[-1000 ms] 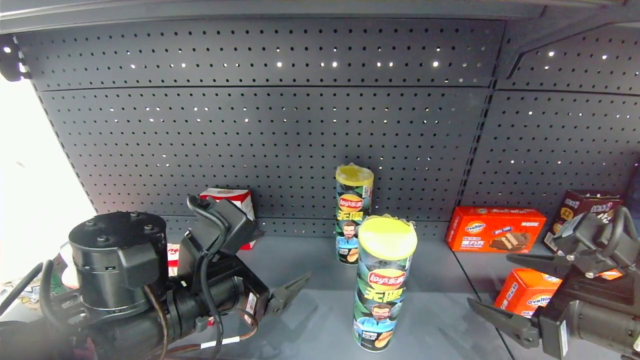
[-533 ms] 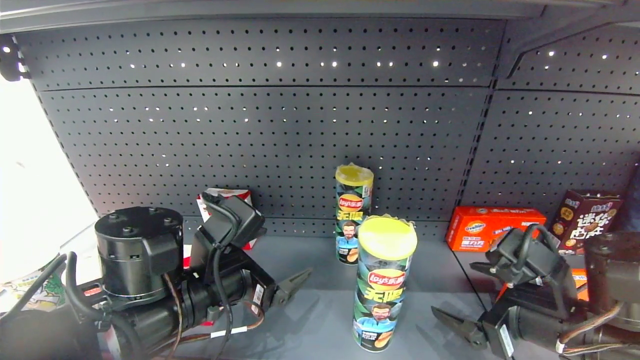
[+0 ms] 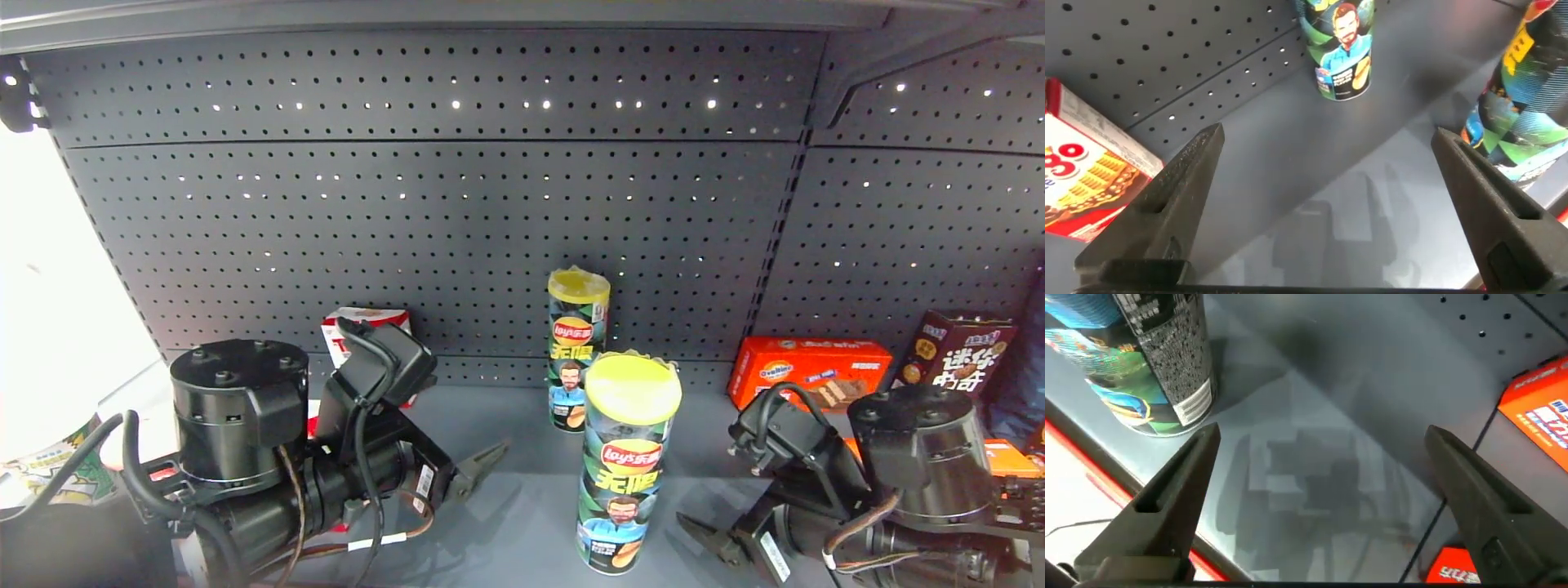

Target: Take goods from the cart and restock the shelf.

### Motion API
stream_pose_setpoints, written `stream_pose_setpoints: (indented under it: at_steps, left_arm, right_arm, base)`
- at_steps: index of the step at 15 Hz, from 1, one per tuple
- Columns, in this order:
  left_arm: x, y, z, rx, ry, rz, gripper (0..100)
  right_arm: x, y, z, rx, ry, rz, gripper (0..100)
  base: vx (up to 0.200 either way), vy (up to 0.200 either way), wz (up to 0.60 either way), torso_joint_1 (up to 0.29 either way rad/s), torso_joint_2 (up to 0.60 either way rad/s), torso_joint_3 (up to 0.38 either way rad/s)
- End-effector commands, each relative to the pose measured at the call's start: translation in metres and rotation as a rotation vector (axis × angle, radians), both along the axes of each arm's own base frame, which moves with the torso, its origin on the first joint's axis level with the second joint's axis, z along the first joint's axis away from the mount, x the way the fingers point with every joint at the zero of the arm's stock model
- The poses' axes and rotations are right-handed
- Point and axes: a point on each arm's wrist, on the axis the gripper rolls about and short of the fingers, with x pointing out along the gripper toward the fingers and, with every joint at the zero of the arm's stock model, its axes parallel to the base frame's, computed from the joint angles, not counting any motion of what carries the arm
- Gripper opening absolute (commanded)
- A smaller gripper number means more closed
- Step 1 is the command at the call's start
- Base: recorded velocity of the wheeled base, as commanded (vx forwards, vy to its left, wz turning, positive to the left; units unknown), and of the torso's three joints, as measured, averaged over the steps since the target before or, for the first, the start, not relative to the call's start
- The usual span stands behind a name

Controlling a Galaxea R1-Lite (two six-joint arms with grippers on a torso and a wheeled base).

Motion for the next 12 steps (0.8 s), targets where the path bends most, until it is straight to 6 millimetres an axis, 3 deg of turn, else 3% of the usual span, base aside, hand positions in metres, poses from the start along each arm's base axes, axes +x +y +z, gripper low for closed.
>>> stream_pose_setpoints:
  at_steps: [1,7,12]
  left_arm:
    - [0.001,0.000,0.000,0.001,0.002,0.003,100]
    - [0.001,0.002,-0.001,0.003,0.004,0.007,100]
    - [0.003,0.003,-0.002,0.004,0.005,0.013,100]
  right_arm:
    - [0.004,0.005,-0.004,-0.013,0.013,0.002,100]
    - [0.022,0.019,-0.007,-0.015,0.014,-0.006,100]
    - [0.022,0.021,-0.008,-0.016,0.017,-0.001,100]
  base:
    - [0.000,0.000,0.00,0.000,0.00,0.000]
    - [0.000,0.000,0.00,0.000,0.00,0.000]
    - [0.000,0.000,0.00,0.000,0.00,0.000]
